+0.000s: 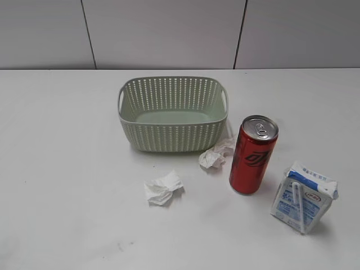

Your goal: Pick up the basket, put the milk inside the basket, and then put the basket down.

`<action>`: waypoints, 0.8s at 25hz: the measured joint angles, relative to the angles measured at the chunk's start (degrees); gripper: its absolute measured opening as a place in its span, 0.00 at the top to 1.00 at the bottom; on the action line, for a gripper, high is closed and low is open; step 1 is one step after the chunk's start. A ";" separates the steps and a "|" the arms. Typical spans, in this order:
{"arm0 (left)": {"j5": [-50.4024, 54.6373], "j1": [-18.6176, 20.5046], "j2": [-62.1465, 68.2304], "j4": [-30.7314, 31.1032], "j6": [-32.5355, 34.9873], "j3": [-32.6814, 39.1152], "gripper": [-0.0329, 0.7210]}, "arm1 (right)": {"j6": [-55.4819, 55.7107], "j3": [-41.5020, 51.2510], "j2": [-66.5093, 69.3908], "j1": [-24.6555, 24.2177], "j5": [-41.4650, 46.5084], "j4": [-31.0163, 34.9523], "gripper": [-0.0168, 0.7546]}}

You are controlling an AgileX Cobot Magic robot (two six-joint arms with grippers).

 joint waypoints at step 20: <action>-0.16 0.00 0.00 0.05 0.00 0.00 0.20 | 0.00 0.00 0.00 0.00 0.00 0.00 0.21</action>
